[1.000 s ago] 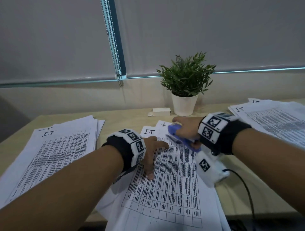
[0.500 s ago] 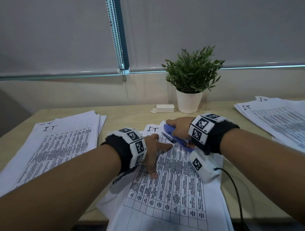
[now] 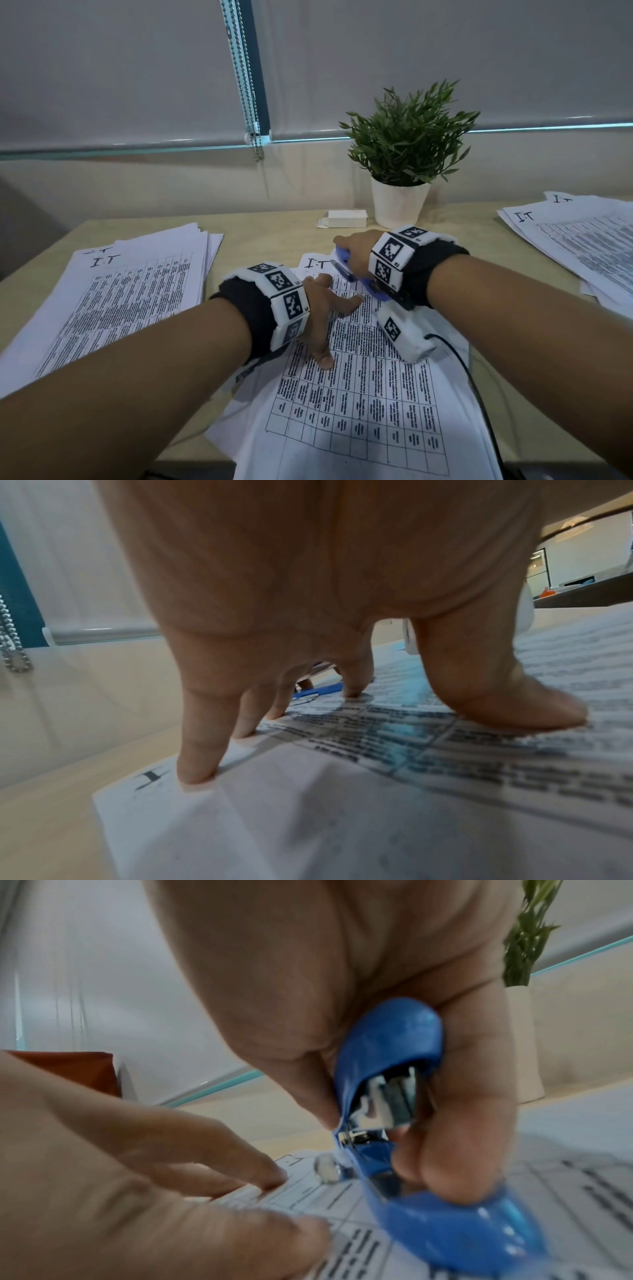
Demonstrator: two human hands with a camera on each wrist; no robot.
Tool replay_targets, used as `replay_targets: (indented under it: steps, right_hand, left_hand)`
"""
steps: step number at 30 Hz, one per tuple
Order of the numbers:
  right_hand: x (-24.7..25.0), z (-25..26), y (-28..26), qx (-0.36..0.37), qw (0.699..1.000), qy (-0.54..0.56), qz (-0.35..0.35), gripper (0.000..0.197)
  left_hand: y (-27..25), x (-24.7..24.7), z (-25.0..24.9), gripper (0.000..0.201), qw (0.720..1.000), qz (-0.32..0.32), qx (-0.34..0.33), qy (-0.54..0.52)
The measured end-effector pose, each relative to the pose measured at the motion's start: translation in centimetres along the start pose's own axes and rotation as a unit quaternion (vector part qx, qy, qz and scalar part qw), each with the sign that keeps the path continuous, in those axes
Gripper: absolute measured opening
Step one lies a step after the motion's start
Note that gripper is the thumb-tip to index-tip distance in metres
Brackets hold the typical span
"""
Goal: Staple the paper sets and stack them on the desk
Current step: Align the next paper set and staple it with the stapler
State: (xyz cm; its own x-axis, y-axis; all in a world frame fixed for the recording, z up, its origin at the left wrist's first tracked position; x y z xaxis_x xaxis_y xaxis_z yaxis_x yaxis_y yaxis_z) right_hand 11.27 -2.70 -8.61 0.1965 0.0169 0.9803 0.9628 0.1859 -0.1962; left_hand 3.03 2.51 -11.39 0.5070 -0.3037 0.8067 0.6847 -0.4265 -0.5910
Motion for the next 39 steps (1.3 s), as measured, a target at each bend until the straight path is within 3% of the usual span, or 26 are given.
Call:
replay_targets:
  steps: [2,6,8,14,20,24,26,30,39]
  right_hand:
    - [0.2,0.2,0.8,-0.010,1.000,0.023,-0.012,0.021]
    - [3.0,-0.2,0.9,-0.007,0.992,0.114,-0.060,0.037]
    - [4.4,-1.8,0.1,-0.022,0.985,0.157,-0.068,0.023]
    - [3.9,-7.9,-2.8,-0.059,0.983,0.174,-0.026,0.011]
    - [1.5,-11.2,-5.9,-0.115,0.979,0.170,0.016,0.011]
    - [0.5,-11.8,-7.3,-0.145,0.969,0.197,0.033,0.032]
    - [0.0,-11.7,-7.7,-0.156,0.964,0.210,0.045,0.040]
    - [-0.4,-10.9,-7.6,-0.136,0.975,0.168,0.053,0.044]
    - [-0.3,-8.2,-5.5,-0.077,0.991,0.104,0.026,0.033]
  left_hand:
    - [0.0,-0.1,0.0,0.106,1.000,0.002,0.001,-0.004]
    - [-0.1,-0.2,0.4,0.106,1.000,-0.003,-0.002,-0.010]
    - [-0.2,-0.5,0.8,0.105,1.000,0.004,-0.004,-0.009]
    - [-1.0,-0.5,0.4,0.114,0.999,0.015,0.042,0.025]
    - [-1.2,0.8,0.0,0.093,0.992,-0.064,0.105,0.026]
    - [0.4,1.8,-1.2,0.130,0.988,-0.130,0.080,0.018]
    - [1.2,2.0,-2.0,0.125,0.988,-0.133,0.077,0.012]
    - [1.6,1.7,-5.0,0.093,0.997,-0.080,0.017,-0.010]
    - [2.9,1.2,-4.4,0.093,0.996,-0.092,-0.003,0.023]
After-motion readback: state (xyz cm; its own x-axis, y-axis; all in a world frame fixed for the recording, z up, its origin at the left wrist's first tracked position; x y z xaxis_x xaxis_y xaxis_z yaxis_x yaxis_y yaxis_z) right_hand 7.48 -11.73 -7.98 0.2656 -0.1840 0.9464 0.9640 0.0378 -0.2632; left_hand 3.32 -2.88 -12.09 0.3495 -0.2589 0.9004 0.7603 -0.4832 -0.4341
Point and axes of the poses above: each hand's wrist, its own y-axis towards the middle knuckle, its own x-axis out of the back of the hand, z = x × y, the point moved 8 cm from there along y, towards the middle knuckle, and after that the axes turned 11 degrees about -x, right-handed, at the moved point
